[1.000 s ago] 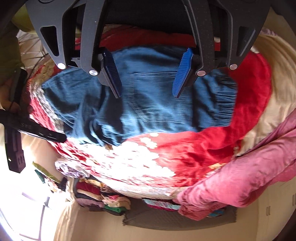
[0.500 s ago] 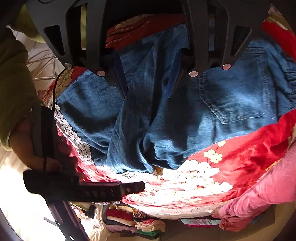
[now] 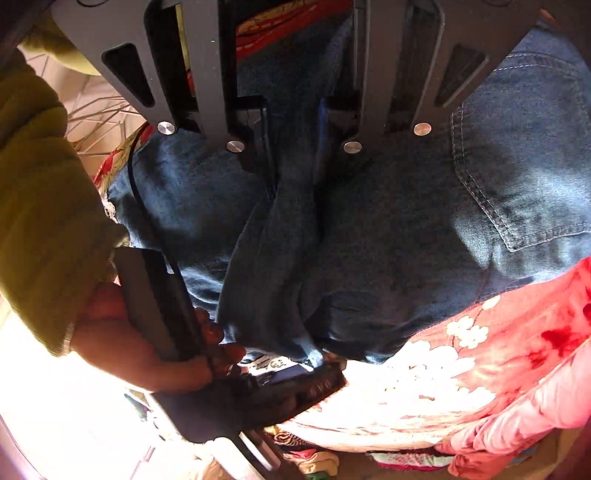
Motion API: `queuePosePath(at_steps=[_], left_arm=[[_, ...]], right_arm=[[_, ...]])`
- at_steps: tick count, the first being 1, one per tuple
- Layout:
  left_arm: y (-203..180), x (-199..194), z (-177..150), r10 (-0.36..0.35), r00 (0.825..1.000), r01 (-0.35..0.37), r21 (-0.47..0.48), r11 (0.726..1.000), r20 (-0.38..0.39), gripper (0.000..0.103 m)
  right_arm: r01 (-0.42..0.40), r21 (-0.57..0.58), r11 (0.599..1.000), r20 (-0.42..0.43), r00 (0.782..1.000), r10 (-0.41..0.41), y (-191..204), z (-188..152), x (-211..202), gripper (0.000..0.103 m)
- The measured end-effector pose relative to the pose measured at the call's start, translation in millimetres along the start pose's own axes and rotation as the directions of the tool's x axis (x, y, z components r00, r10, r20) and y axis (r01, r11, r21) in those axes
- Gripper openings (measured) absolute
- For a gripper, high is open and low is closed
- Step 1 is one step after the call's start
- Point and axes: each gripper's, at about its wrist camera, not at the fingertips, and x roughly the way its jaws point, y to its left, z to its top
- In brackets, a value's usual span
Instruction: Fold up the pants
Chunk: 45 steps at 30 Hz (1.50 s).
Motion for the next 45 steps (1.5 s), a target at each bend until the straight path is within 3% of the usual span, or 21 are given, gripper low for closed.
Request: queuePosePath(at_steps=[3,8,14,16,18,20,21,22,23,32,41,43,45], left_arm=[[-2.8,-2.0,-1.6,-0.001,1.000,0.001,0.017,1.000,0.011,0.011],[-7.3,-5.3,-6.6,-0.002,1.000,0.001,0.029,1.000,0.023,0.014],[-13.8,-13.0,-10.2,0.014,0.999,-0.016,0.033,0.999,0.047,0.036],[-12.3,-14.5,-8.2,0.021,0.998,-0.023,0.028,0.999,0.061,0.049],[-10.6,-15.7,-5.8,0.028,0.997,-0.031,0.027,0.999,0.076,0.049],[-5.9,-15.1,-0.5,0.046,0.995,-0.049,0.039,0.998,0.085,0.044],[-6.8,-16.8,-0.8,0.042,0.995,-0.046,0.044,0.998,0.086,0.020],[-8.5,-17.8,0.6,0.029,0.996,-0.033,0.048,0.998,0.083,0.005],[-9.5,-21.1,0.9,0.017,0.996,-0.022,0.053,0.998,0.087,0.002],[-19.6,-42.7,-6.4,0.069,0.989,-0.088,0.151,0.985,0.127,0.002],[-27.0,-32.7,-17.5,0.089,0.993,-0.101,0.192,0.976,0.074,0.004],[-28.3,-31.5,-19.3,0.093,0.993,-0.105,0.200,0.974,0.069,0.004],[-28.6,-30.4,-19.4,0.098,0.993,-0.110,0.202,0.973,0.067,0.004]], right_arm=[[-0.058,0.042,0.997,0.056,0.997,0.055,-15.0,-5.7,-14.6,0.015],[-0.118,0.130,0.984,0.170,0.981,0.095,-41.2,-26.3,-60.9,0.009],[-0.169,0.226,0.959,0.283,0.954,0.101,-70.8,-66.9,-119.4,0.009],[-0.186,0.260,0.947,0.303,0.947,0.102,-80.8,-82.5,-135.1,0.009],[-0.203,0.293,0.934,0.320,0.942,0.104,-90.8,-97.3,-147.9,0.009],[-0.202,0.313,0.928,0.329,0.940,0.093,-98.9,-110.9,-160.4,0.009],[-0.196,0.324,0.926,0.330,0.940,0.083,-101.0,-117.9,-165.5,0.009],[-0.196,0.334,0.922,0.329,0.941,0.081,-104.3,-124.2,-170.0,0.009],[-0.202,0.347,0.916,0.326,0.942,0.084,-107.4,-130.7,-173.6,0.009],[-0.233,0.426,0.874,0.272,0.955,0.122,-104.9,-206.8,-205.9,0.009],[-0.214,0.463,0.860,0.153,0.975,0.160,-95.4,-261.3,-180.2,0.009],[-0.223,0.471,0.854,0.145,0.974,0.174,-96.0,-265.4,-177.1,0.012],[-0.217,0.494,0.842,0.141,0.976,0.168,-99.5,-269.0,-175.6,0.028]])
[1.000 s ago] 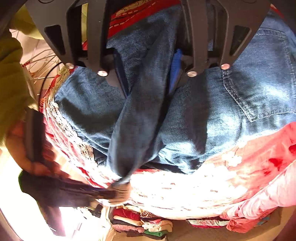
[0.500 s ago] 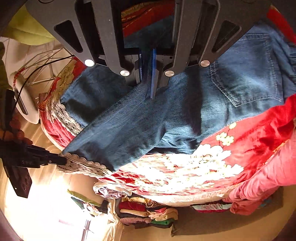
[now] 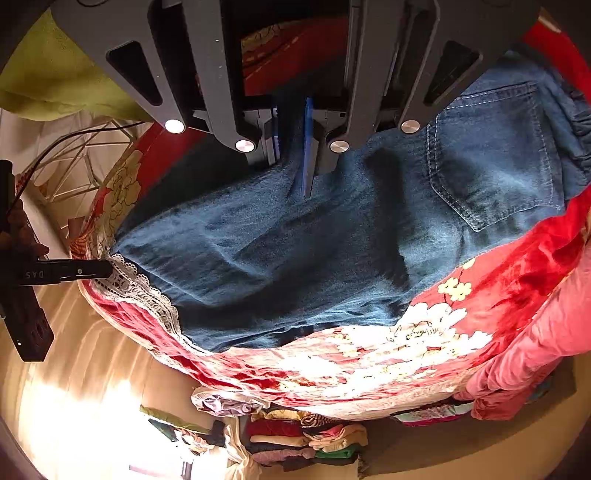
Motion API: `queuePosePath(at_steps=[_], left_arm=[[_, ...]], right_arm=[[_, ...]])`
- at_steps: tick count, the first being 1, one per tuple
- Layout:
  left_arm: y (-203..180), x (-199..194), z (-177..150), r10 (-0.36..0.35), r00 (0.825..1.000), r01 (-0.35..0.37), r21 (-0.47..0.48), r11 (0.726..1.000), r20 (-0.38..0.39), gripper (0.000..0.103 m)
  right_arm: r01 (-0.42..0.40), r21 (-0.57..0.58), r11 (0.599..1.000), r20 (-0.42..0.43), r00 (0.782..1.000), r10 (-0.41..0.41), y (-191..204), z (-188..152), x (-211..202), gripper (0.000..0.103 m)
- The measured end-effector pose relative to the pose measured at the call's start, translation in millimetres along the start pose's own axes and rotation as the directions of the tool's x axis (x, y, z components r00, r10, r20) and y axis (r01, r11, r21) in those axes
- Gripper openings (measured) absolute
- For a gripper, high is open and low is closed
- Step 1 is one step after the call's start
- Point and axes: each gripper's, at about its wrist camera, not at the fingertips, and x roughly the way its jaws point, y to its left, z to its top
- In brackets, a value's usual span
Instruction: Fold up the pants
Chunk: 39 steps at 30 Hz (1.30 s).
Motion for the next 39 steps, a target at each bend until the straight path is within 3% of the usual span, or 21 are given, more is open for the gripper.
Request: queuePosePath(at_steps=[2,5,7,8,12,14,19,21,24,26,28,30,33,36,39], left_arm=[[0.4,1.2,-0.1,0.003,1.000,-0.003,-0.001,1.000,-0.005,0.004],[-2.2,1.6,-0.4,0.009,1.000,-0.009,0.005,1.000,-0.008,0.002],[-5.4,1.7,-0.8,0.016,1.000,-0.016,0.017,1.000,-0.011,0.002],[-7.3,0.8,-1.0,0.016,1.000,-0.016,0.025,1.000,-0.011,0.002],[-15.0,-1.3,-3.5,0.010,1.000,-0.009,0.058,0.998,-0.015,0.002],[-17.7,4.5,-5.7,0.017,0.999,-0.014,0.071,0.997,-0.041,0.002],[-14.4,18.1,-11.6,0.007,0.996,-0.002,0.056,0.998,-0.093,0.004],[-14.7,17.7,-11.7,0.001,0.995,0.005,0.056,0.998,-0.095,0.004],[-16.3,16.8,-11.8,0.001,0.995,0.005,0.061,0.998,-0.097,0.006],[-16.7,14.0,-11.4,-0.019,0.995,0.025,0.057,0.998,-0.099,0.015],[-15.3,8.0,-12.2,-0.031,0.995,0.035,0.048,0.998,-0.095,0.030],[-10.7,-1.9,-13.0,-0.040,0.996,0.042,0.028,0.999,-0.082,0.030],[8.5,-27.2,-14.3,-0.041,0.999,0.040,-0.041,0.998,-0.026,0.038],[45.2,-54.9,-17.6,0.040,0.999,-0.036,-0.152,0.988,0.029,0.054],[91.2,-73.5,-26.9,0.152,0.988,-0.134,-0.289,0.948,0.040,0.066]], right_arm=[[0.016,0.017,1.000,0.012,1.000,-0.016,-4.2,-0.2,-1.3,0.037],[-0.002,0.034,0.999,0.029,1.000,0.001,-10.0,2.4,-2.4,0.036],[0.020,-0.005,1.000,0.018,1.000,-0.020,-7.9,3.6,-1.5,0.016],[0.031,-0.024,0.999,0.018,0.999,-0.031,-6.7,3.8,-2.4,0.011],[0.110,-0.095,0.989,0.047,0.993,-0.106,-6.7,4.9,-13.2,0.010],[0.125,-0.103,0.987,0.014,0.992,-0.124,-10.5,2.6,-4.9,0.010],[0.143,-0.112,0.983,-0.009,0.989,-0.145,-16.1,-6.9,10.1,0.011],[0.167,-0.123,0.978,-0.003,0.986,-0.168,-14.7,-4.8,4.8,0.024],[0.195,-0.143,0.970,0.044,0.981,-0.191,-7.5,3.1,-13.8,0.029],[0.212,-0.176,0.961,0.103,0.975,-0.196,4.5,7.7,-25.9,0.029],[0.163,-0.221,0.962,0.134,0.982,-0.136,21.6,9.7,-28.8,0.032],[0.109,-0.280,0.954,0.113,0.990,-0.080,40.1,8.0,-18.1,0.036],[0.084,-0.364,0.928,0.064,0.996,-0.066,63.0,2.7,9.7,0.036],[0.066,-0.378,0.924,0.006,0.998,-0.069,66.2,0.7,33.8,0.039],[0.078,-0.365,0.928,-0.036,0.995,-0.098,59.6,-3.1,48.9,0.041]])
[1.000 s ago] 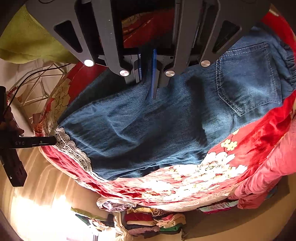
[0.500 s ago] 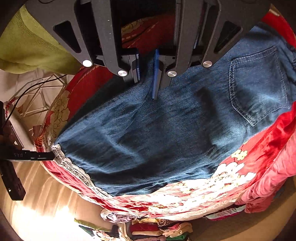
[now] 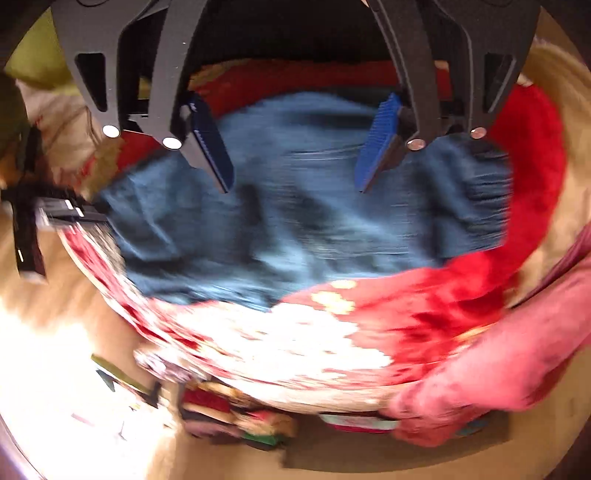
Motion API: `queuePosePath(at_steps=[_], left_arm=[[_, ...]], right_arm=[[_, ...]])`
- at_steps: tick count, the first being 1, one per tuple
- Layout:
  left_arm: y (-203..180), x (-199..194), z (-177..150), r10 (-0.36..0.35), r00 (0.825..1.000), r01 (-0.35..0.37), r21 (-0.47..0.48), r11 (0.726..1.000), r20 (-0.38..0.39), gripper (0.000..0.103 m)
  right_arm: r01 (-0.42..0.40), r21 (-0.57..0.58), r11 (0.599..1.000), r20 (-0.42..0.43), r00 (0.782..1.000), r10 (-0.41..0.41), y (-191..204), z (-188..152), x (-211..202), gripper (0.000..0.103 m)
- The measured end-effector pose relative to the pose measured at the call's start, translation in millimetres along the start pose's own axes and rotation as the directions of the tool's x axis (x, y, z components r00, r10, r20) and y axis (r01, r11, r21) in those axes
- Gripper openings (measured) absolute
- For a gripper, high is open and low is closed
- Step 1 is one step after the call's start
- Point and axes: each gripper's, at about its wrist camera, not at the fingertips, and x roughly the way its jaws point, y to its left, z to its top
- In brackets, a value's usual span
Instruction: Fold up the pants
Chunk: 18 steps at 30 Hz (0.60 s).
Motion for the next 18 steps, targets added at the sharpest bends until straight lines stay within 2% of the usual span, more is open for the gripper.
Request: queuePosePath(at_steps=[3,6,8,9,10,13,15,18], left_arm=[[48.9,1.3,1.4,0.115,0.993,-0.117,-0.159,0.980,-0.019,0.070],[74.1,6.4,3.7,0.244,0.969,-0.246,-0.221,0.944,-0.038,0.075],[81.0,12.4,5.4,0.305,0.951,-0.307,-0.230,0.924,-0.045,0.075],[82.0,15.3,6.1,0.291,0.956,-0.291,-0.228,0.929,-0.035,0.067],[82.6,22.2,7.5,0.272,0.962,-0.273,-0.236,0.933,-0.039,0.040],[90.0,31.0,12.1,0.287,0.956,-0.293,-0.235,0.927,-0.063,0.032],[92.5,23.8,20.0,0.276,0.961,-0.276,-0.245,0.929,-0.033,0.031],[96.0,10.1,30.3,0.314,0.949,-0.303,-0.226,0.926,0.014,0.030]], right_arm=[[-0.020,0.022,1.000,0.003,1.000,0.020,-5.4,-4.6,3.6,0.041],[-0.032,0.029,0.999,0.005,0.999,0.032,-7.2,-5.6,3.0,0.041],[-0.033,0.029,0.999,0.003,0.999,0.033,-7.3,-5.8,3.7,0.041],[-0.032,0.030,0.999,0.002,0.999,0.032,-7.9,-5.5,4.5,0.041],[-0.030,0.030,0.999,0.002,1.000,0.030,-7.8,-5.4,4.9,0.041],[-0.025,0.026,0.999,0.002,1.000,0.025,-6.4,-5.4,5.3,0.043],[-0.030,0.026,0.999,0.002,1.000,0.030,-6.7,-5.9,4.5,0.043],[-0.035,0.032,0.999,0.004,0.999,0.035,-7.8,-6.3,5.2,0.043]])
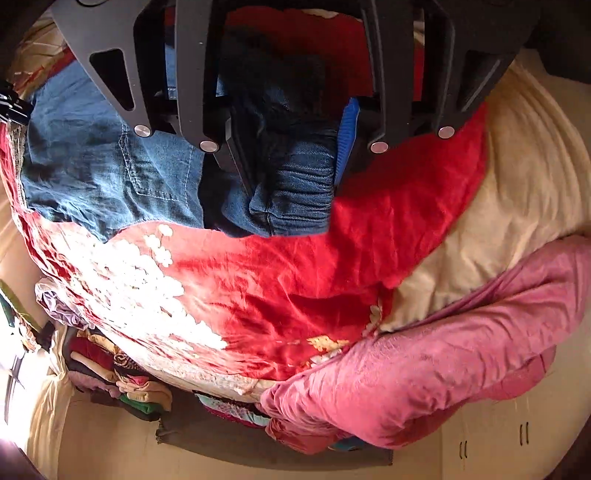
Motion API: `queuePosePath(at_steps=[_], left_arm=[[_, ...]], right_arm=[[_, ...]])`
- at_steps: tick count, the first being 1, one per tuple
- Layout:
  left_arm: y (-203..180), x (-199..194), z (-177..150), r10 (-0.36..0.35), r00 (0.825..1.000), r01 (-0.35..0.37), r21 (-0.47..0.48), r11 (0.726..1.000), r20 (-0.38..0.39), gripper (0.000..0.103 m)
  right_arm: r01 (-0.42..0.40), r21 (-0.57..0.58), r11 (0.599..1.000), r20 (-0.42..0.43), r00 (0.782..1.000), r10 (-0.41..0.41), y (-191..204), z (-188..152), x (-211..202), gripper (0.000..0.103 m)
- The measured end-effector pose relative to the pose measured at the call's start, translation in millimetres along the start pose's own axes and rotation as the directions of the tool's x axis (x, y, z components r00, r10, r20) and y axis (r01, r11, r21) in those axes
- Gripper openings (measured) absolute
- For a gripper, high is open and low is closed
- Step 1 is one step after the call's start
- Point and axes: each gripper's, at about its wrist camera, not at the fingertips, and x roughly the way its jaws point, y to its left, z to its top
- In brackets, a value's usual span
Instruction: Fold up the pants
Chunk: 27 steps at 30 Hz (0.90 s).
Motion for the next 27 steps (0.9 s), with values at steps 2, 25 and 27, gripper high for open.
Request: queuePosePath(at_steps=[2,25,27], left_arm=[[0.5,6.3,-0.6,0.020,1.000,-0.020,0.021,1.000,-0.006,0.030],[-71.4,-36.7,23.8,-0.228,0.973,0.221,0.129,0.967,0.037,0.063],[-95.7,-23.8,32.1,-0.283,0.959,0.277,0.159,0.947,0.015,0.063]], right_arm=[[0.003,-0.004,1.000,0.001,1.000,-0.003,0.9,-0.3,0.5,0.043],[-0.013,0.099,0.995,0.208,0.978,-0.008,-57.3,58.6,-52.1,0.048],[-0.029,0.126,0.992,0.211,0.978,0.002,-74.2,78.5,-46.3,0.048]])
